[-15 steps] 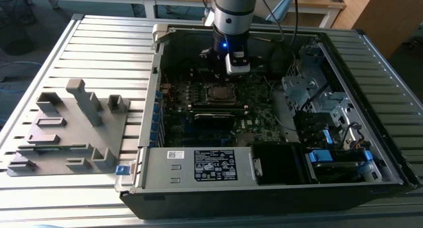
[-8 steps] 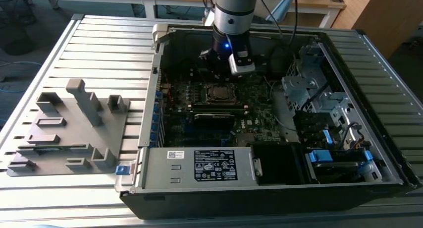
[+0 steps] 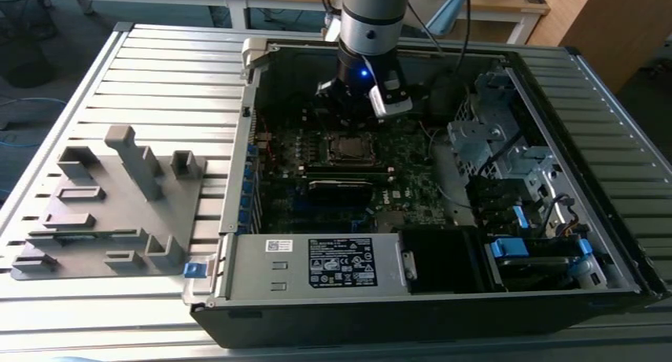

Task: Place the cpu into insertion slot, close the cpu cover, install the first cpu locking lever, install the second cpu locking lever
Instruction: 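Close the cpu cover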

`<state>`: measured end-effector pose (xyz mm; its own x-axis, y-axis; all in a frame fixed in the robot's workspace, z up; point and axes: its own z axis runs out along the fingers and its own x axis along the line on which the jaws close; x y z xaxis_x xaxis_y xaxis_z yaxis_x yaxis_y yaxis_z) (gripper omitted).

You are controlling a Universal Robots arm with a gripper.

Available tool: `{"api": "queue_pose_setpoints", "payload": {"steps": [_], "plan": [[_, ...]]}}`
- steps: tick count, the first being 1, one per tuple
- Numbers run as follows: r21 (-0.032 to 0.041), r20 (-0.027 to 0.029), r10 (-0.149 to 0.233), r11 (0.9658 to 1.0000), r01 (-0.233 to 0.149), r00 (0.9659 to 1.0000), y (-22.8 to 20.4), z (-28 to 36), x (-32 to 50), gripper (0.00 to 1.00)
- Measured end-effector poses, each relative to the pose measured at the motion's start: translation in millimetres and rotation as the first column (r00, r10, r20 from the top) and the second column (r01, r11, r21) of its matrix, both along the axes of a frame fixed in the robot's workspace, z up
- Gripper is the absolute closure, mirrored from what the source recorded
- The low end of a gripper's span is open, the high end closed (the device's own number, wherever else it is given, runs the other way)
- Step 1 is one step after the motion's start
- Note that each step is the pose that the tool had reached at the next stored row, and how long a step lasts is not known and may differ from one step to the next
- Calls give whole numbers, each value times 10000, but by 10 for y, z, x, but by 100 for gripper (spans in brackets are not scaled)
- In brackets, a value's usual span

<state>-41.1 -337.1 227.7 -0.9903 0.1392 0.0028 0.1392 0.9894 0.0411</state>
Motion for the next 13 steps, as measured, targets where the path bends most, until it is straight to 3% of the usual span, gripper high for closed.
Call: {"api": "queue_pose_setpoints", "payload": {"steps": [4,13], "plan": [[4,1,474,9989,-474,9989,0,0,0,89],[4,-1,483,9988,-483,9988,0,0,0,89]]}}
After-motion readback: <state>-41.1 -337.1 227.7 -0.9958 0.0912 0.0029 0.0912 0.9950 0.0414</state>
